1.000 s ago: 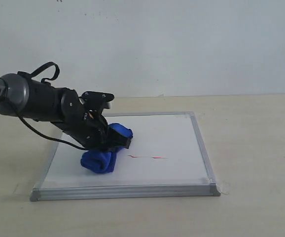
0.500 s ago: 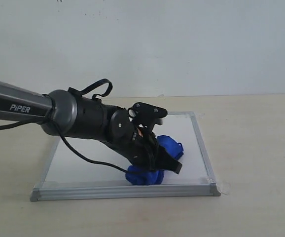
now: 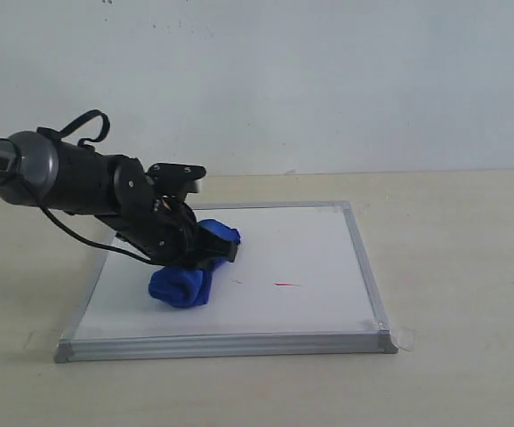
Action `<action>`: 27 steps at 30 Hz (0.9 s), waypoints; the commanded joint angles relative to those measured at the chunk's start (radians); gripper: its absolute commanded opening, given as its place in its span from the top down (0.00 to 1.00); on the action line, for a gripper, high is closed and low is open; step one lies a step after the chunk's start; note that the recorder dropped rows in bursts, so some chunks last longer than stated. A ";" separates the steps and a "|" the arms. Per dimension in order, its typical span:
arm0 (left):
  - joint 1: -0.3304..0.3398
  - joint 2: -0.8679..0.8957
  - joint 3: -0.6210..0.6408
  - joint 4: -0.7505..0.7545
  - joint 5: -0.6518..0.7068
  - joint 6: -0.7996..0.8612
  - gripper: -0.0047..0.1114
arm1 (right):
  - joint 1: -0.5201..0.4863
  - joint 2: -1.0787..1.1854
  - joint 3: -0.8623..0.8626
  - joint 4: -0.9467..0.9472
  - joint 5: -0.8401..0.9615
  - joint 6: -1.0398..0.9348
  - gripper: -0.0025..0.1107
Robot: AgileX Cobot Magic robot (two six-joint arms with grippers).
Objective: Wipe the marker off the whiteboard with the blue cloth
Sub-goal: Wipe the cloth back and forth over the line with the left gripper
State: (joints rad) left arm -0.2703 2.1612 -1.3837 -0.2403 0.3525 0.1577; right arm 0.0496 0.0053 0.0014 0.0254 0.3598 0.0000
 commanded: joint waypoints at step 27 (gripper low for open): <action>-0.127 0.008 0.006 -0.018 -0.049 -0.001 0.93 | -0.005 -0.005 -0.001 -0.005 -0.002 0.000 0.97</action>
State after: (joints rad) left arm -0.4773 2.1631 -1.3851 -0.2614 0.2987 0.1748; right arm 0.0496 0.0053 0.0014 0.0254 0.3598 0.0000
